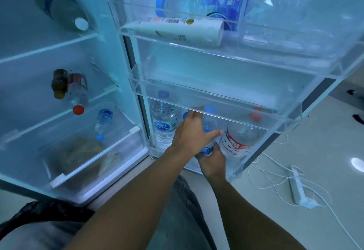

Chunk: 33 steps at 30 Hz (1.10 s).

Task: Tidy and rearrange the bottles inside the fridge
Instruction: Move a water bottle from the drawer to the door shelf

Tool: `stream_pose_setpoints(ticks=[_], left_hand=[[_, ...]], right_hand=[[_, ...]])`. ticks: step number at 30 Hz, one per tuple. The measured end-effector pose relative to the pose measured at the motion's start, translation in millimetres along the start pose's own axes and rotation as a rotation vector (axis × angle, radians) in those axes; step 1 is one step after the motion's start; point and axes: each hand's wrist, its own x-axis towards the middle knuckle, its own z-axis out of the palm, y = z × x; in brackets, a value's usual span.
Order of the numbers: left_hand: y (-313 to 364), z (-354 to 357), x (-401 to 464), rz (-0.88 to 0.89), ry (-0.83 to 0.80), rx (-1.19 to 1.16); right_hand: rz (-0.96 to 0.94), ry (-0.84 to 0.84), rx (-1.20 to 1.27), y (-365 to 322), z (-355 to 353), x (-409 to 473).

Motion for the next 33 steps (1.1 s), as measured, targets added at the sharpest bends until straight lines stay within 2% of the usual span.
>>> stream_pose_setpoints(ticks=[1, 4, 7, 10, 13, 18, 23, 29, 33], left_hand=[[0, 1, 2, -0.008, 0.004, 0.009], [1, 6, 4, -0.004, 0.014, 0.026], [2, 9, 5, 0.012, 0.016, 0.071], [-4, 7, 3, 0.067, -0.045, 0.178], [-19, 4, 0, 0.092, -0.064, 0.211], [-35, -3, 0, 0.030, -0.233, 0.219], [-46, -2, 13, 0.141, -0.179, 0.261], [-44, -5, 17, -0.008, -0.176, 0.324], [-52, -11, 6, -0.002, -0.156, 0.305]], right_hand=[[0.003, 0.005, 0.022, 0, 0, 0], [0.055, 0.041, -0.118, 2, 2, -4], [0.129, -0.006, -0.225, 5, 9, -15], [0.157, -0.144, -0.483, 16, 6, -22], [0.077, -0.299, -0.817, 29, -1, -23], [0.002, -0.402, -0.982, 36, -2, -24], [-0.007, -0.408, -1.021, 38, -2, -22], [0.032, -0.384, -0.926, 32, -4, -18], [0.084, -0.356, -0.834, 22, -1, -21]])
